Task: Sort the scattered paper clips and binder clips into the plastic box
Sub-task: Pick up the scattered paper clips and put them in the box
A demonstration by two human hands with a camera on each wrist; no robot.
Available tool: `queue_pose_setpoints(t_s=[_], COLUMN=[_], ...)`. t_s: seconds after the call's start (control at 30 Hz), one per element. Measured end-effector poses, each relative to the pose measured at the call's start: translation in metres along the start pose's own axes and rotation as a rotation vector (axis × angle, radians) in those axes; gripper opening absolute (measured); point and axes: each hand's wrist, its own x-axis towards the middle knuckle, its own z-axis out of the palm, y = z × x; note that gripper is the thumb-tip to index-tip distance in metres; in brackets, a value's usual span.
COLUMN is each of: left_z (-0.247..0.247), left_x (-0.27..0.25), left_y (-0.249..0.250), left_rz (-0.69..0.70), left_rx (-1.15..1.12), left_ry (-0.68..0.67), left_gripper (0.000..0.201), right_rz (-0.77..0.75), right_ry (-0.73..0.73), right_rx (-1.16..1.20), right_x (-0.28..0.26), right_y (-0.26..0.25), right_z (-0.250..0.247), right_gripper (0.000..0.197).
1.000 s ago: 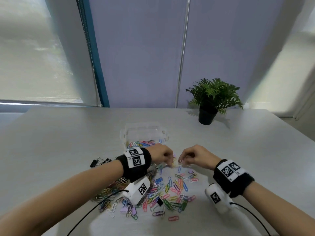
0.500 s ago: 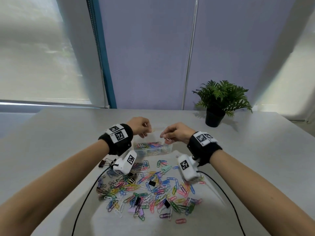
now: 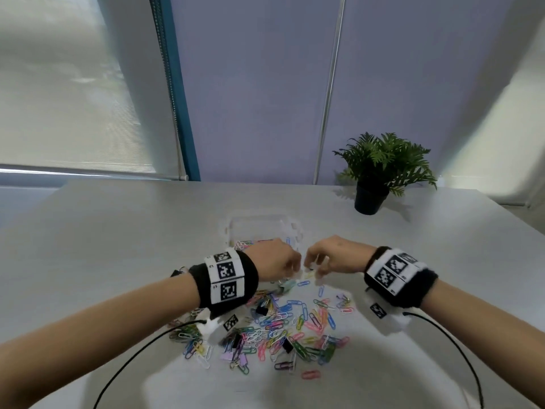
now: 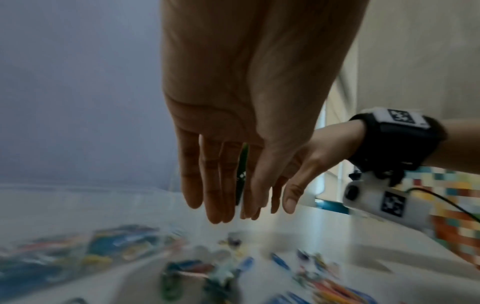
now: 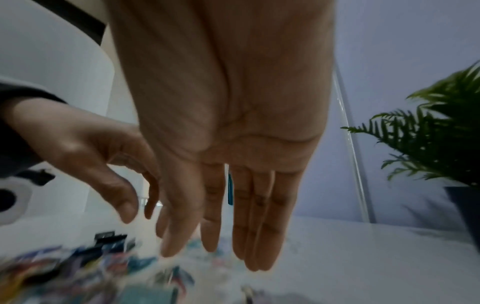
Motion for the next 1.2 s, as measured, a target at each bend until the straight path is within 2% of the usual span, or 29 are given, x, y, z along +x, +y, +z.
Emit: queue_pose_setpoints(t_s=[0.07,0.17,0.23,0.3,0.47,0.6,0.63,0.7,0.83,1.0,1.13,1.2], left_z=[0.013,0.033,0.044,0.05,0.053,0.05,0.05,0.05,0.046,0.043,0.032,0.025], left_x=[0.002,0.011,0.019,0.028,0.046,0.049,0.05,0.051,0.053,0.049,0.043,0.037], left_y=[0.018,0.037,0.044,0.048,0.052,0.054,0.053,0.051,0.045,0.034,0.023,0.016], left_rz=[0.042,0.005,-0.011,-0.026,-0.058,-0.009,-0.01,-0.009,0.006,0.019,0.021,0.016], left_rx=[0.011,-0.007,0.001,0.002,-0.046,-0.049,-0.042,-0.038,-0.111,-0.205,-0.272,-0.392], left_ry=[-0.094,-0.225,-0.227,-0.174,-0.112,-0.073,-0.082,-0.119,-0.198,-0.189,-0.164,-0.171], left_gripper=[0.03,0.053,0.062,0.063,0.054,0.021,0.018,0.018,0.019,0.015,0.011,0.006], right_rz=[0.017,-0.002,-0.018,-0.032,-0.045,-0.067,-0.062,-0.047,-0.069,-0.091,-0.08,-0.062], right_ry=[-0.053,-0.036,-0.004,0.03,0.126,0.17,0.157,0.126,0.13,0.15,0.146,0.146], right_rx=[-0.037,-0.095,-0.127,-0.182,-0.221,-0.114,-0.1,-0.093,-0.077,0.001,-0.003,-0.011], right_x=[-0.017,-0.037,-0.048,-0.053,-0.048,-0.043,-0.042,-0.04,-0.038,-0.037,-0.037,-0.037], right_y=[0.013,0.028,0.033,0.036,0.043,0.042,0.041,0.038,0.033,0.034,0.035,0.035], right_z=[0.013,0.029,0.038,0.047,0.062,0.065,0.065,0.065,0.066,0.066,0.067,0.066], right_gripper=[0.039,0.037,0.029,0.026,0.017,0.002,0.004,0.011,0.011,0.016,0.011,0.012])
